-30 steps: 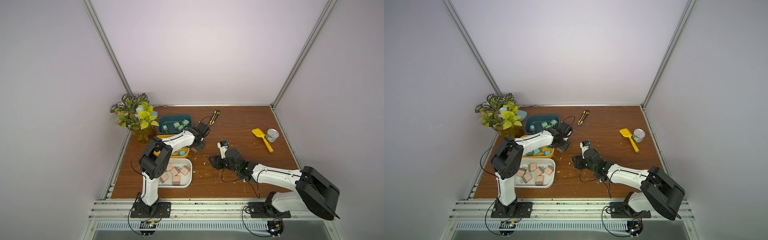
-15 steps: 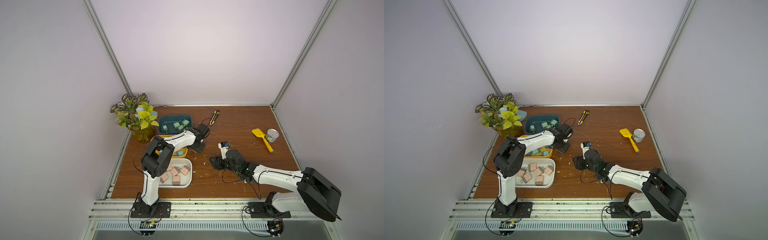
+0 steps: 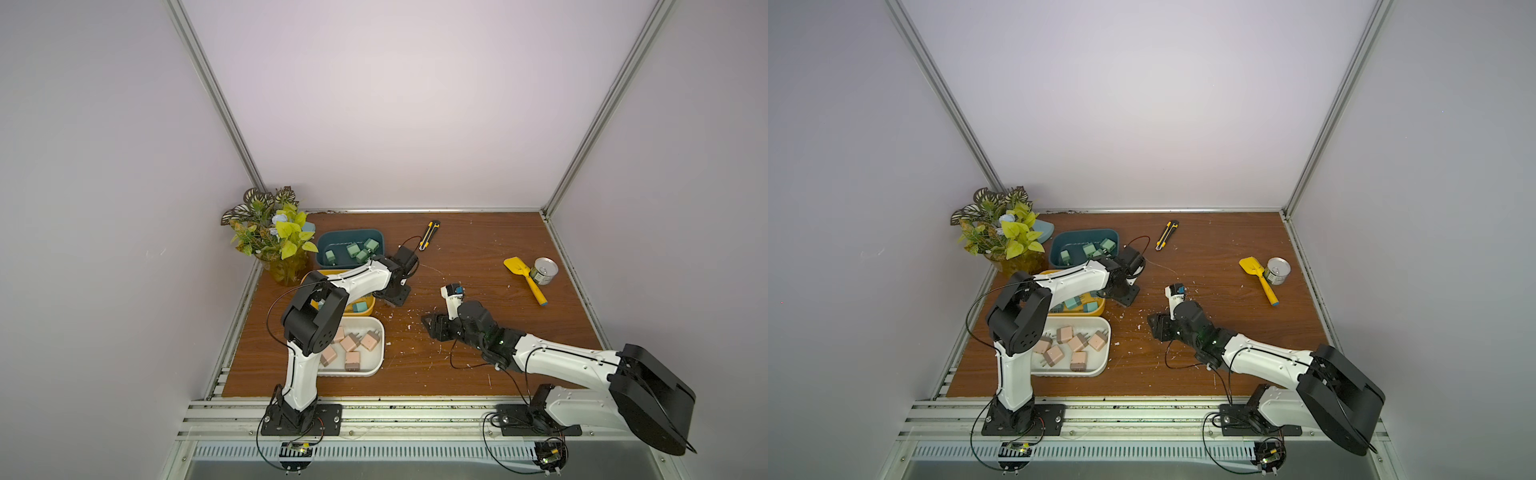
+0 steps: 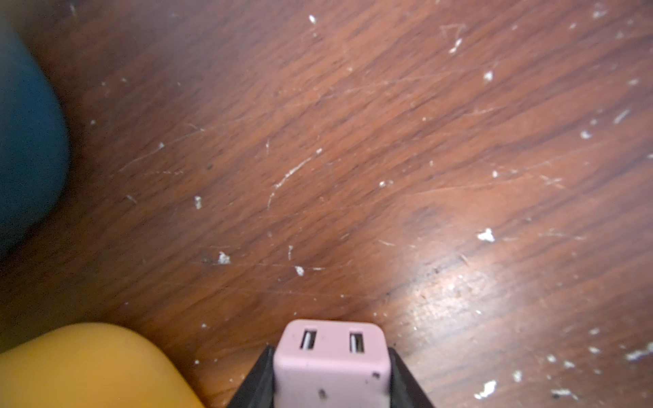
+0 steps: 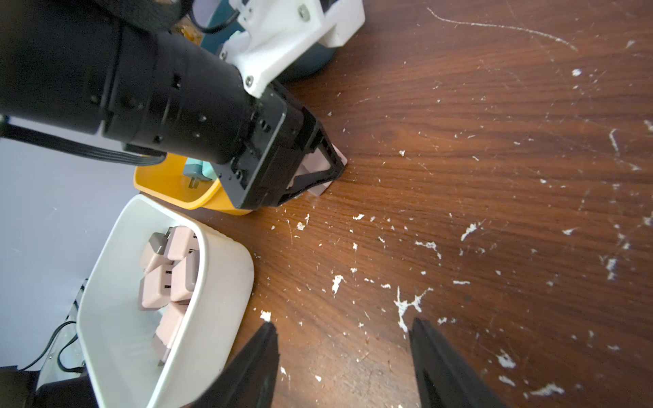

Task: Place the plugs by color into the storage box
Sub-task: Pick up the plug from the center of the board, then place the plug in the storage box.

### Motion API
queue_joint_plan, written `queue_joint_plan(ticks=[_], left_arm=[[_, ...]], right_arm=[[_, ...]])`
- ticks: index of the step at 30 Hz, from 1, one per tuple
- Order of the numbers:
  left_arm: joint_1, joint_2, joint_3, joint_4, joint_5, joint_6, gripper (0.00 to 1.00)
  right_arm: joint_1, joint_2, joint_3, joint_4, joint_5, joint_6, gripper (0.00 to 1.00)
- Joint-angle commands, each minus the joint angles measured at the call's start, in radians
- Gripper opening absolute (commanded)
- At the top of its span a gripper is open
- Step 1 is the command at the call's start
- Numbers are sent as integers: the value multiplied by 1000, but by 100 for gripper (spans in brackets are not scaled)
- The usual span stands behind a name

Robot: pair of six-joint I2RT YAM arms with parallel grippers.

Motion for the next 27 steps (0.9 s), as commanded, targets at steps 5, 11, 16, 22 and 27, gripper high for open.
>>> queue_joint_plan(ticks=[5,11,16,22,27], left_arm=[[-47,-142,-69,85,28,-55,34],[-79,-239,-132,111,16,-87,34],[-80,-337,-190,108,51,-113,34],[-80,-441,-201,-13,88,-122,34],[-80,-539,-256,-95,102,-164,35]], right_arm=[[-1,-90,-8,-34,26,11,65],[2,-156,-18,-31,21,-7,63],[7,-216,-51,13,-3,-31,62],[17,-258,-72,40,-41,-73,61],[46,-233,-35,47,-80,-157,60]])
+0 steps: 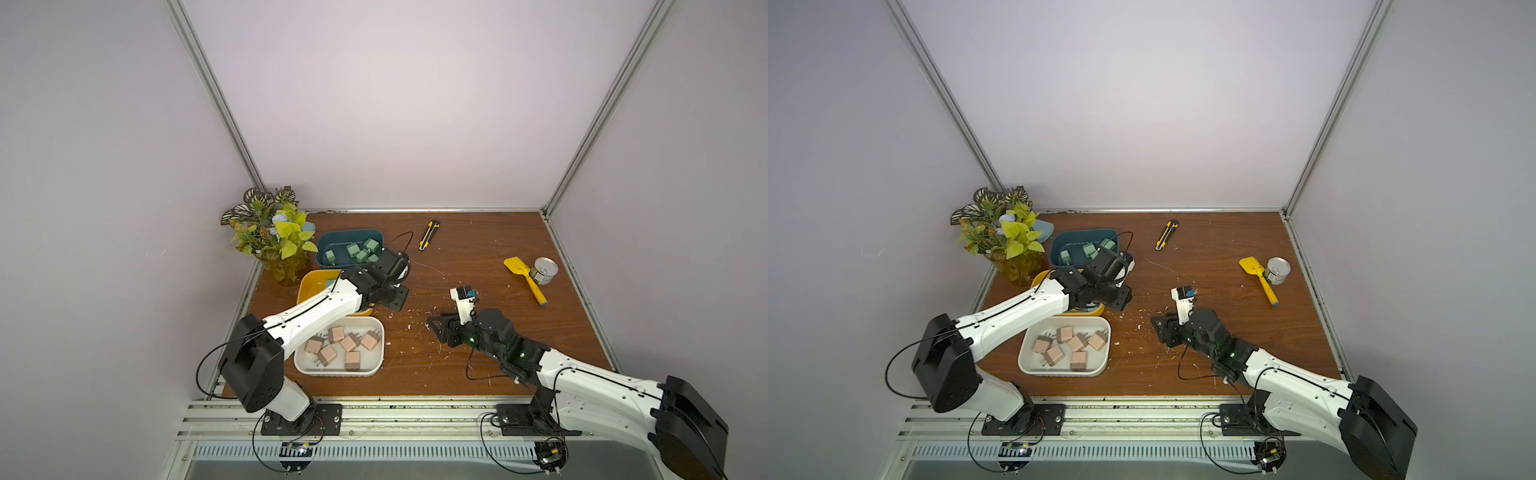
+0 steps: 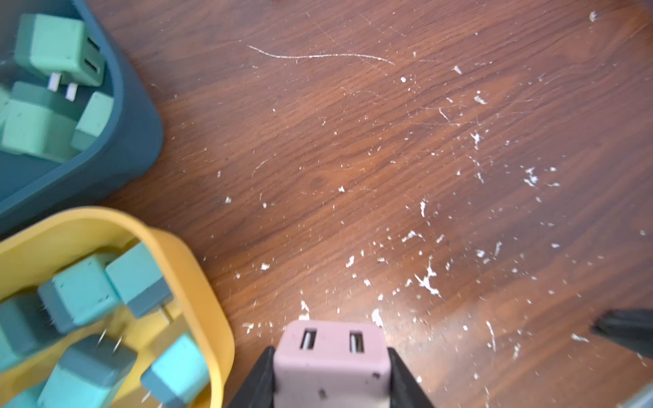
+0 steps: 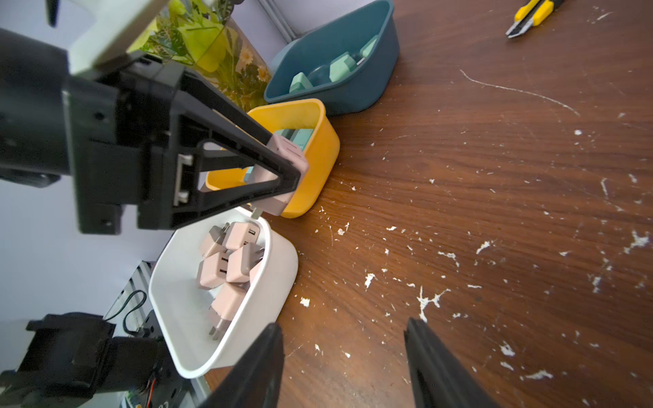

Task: Place the plugs by color into the storage box
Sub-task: Place the plug in the storage box.

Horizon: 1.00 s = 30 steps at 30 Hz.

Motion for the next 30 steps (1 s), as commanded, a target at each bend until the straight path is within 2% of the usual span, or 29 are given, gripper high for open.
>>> queue_joint_plan(ticks=[1,8,19,30], left_arm=[[-6,-55,-40,-111,24,-42,35],[-5,-117,-103,-230,19,-86,35],[-5,-236,-251,-239,84,-182,36],[-5,-299,-314,-249,168,-163,40]], right_arm=[[21,10,50,57,-48,-84,60],[44,41,58,139,-77,-130,60],[50,142,101,181,-101,-150,60],[56,211,133,209,-109,-142,60]])
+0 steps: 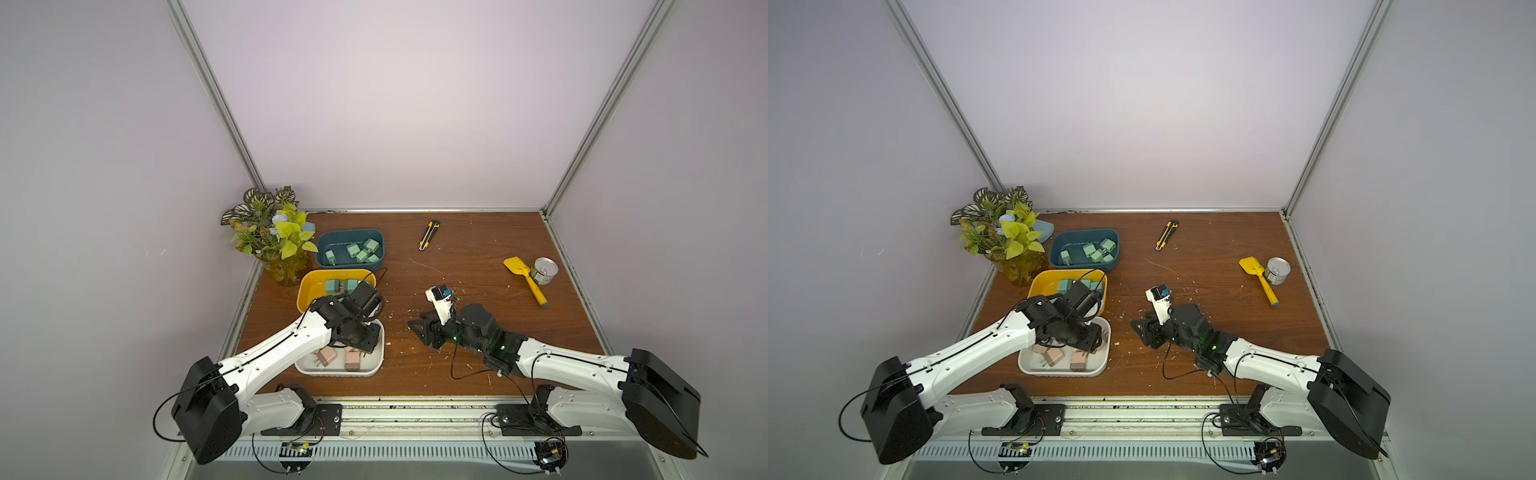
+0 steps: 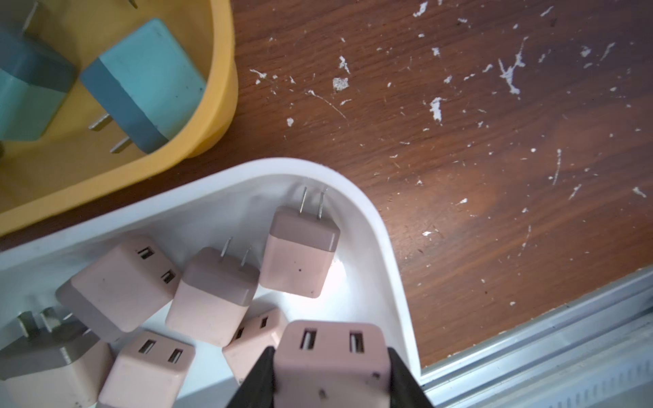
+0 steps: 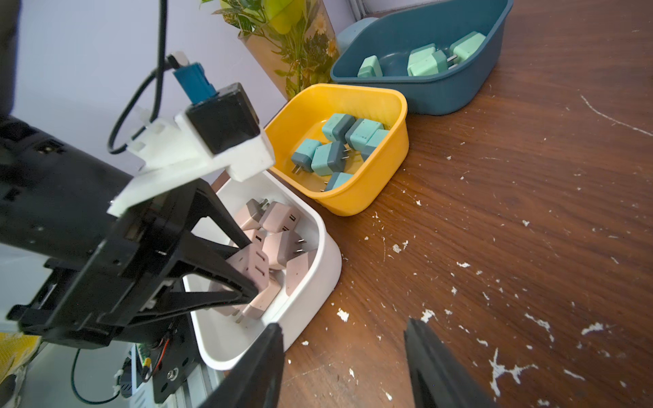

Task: Place the plugs by color into the storage box
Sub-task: Place the plug in the storage box.

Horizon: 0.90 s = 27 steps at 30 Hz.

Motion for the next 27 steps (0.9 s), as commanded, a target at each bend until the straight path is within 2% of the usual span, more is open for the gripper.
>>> queue_joint_plan(ticks=[1,4,8,18,27], left_arm=[[-6,-13,-14,-18,51,6,42],[-6,-13,-24,-24,47,10,53],[-5,-17,-26,-28,30,12,62],[-6,-14,2,-5,-34,1,64],[-6,36,51,155,-59,-27,64]], right_arm=[[7,11,46,50,-11,-14,60],[8,17,52,43,-7,-12,61],[10,20,49,43,5,-8,61],[10,16,47,19,20,-7,62],[10,-56,29,-30,57,-7,63]])
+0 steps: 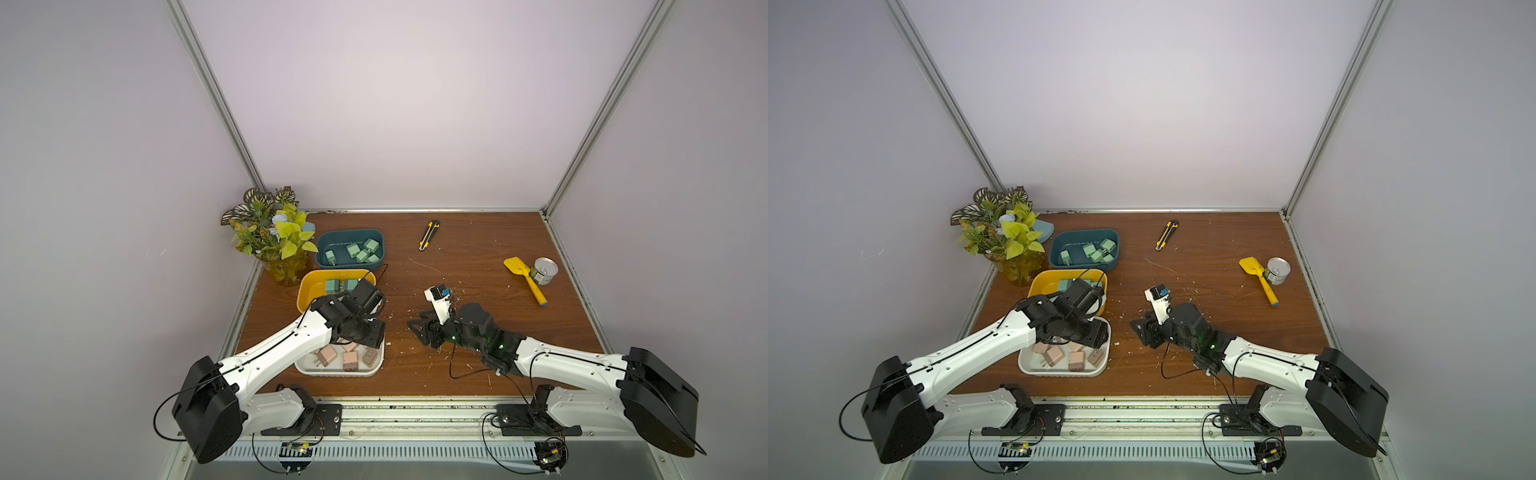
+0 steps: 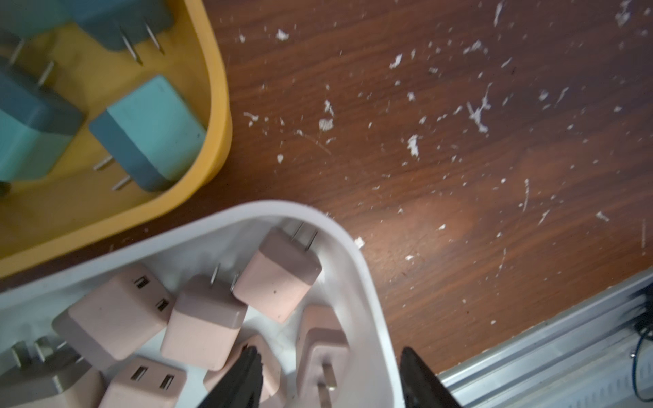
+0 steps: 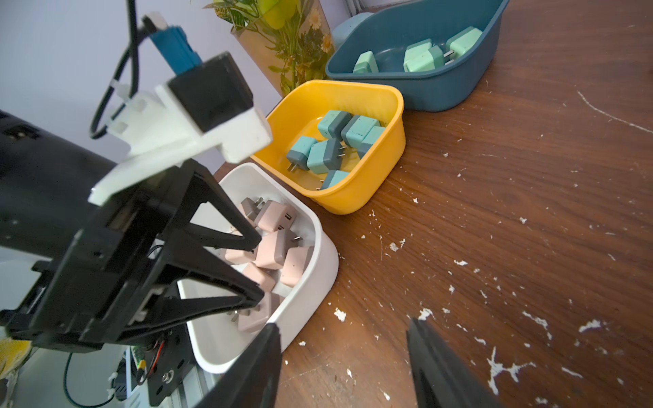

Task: Place the plugs by color into the storage box
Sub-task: Place the plug in the storage box, then reset both arms

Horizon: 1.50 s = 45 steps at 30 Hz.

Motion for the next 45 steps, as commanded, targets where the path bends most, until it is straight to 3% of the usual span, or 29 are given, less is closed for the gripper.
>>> queue_joint_plan(ticks=[1,6,11,15,19,25,27,30,37,41,45], left_arm=[[-6,21,37,83,-31,-19,64],[-5,36,51,282,-124,-17,64],[9,77,47,589,-250,42,68],[51,150,52,801,-349,157,64],[98,216,11,981,-491,241,62],[114,125,-156,1292,-682,502,68],[123,72,-229,1402,-714,598,68],[150,25,-303,1471,-774,662,67],[315,-6,-466,1543,-705,583,67],[405,15,-557,1651,-581,567,67],[482,88,-600,1740,-446,564,67]], right_arm=[[3,-65,13,-9,38,-8,63],[2,-140,-34,-37,151,16,65],[-60,-167,48,-262,343,24,70],[-168,-198,161,-435,448,-78,71],[-252,-296,199,-454,566,-206,73],[-424,-432,138,-386,790,-352,85],[-529,-469,114,-352,775,-356,85],[-666,-496,77,-292,654,-322,85],[-904,-254,20,-205,465,-186,86],[-947,-118,-71,-9,548,-166,84],[-956,-26,-190,305,619,-260,82]])
